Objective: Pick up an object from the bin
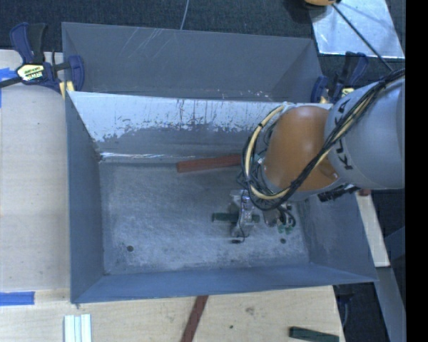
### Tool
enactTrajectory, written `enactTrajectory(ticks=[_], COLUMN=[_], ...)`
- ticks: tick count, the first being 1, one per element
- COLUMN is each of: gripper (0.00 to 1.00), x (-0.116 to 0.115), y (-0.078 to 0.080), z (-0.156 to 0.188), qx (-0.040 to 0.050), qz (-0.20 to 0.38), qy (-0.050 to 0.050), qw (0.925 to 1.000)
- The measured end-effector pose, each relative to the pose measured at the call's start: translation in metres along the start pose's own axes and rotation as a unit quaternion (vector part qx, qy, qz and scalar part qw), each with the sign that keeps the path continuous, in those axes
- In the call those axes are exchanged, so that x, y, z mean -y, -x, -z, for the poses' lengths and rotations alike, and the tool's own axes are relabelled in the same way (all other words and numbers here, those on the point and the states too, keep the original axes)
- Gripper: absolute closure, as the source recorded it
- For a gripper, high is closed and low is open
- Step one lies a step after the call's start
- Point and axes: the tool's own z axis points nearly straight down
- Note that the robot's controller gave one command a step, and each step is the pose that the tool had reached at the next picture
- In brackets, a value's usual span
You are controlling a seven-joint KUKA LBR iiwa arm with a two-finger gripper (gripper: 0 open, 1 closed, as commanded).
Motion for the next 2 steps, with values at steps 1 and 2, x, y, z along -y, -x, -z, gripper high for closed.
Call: enactTrajectory(ticks=[1,2], gripper=[1.00,0.00], x=[-0.0169,-0.0166], y=[-0.0119,-0.0118], z=[0.1186,0.1186], qx=[0.0006,0.0006], qz=[0.018,0.017], qy=[0.000,0.000], qw=[0.9998,0.9999])
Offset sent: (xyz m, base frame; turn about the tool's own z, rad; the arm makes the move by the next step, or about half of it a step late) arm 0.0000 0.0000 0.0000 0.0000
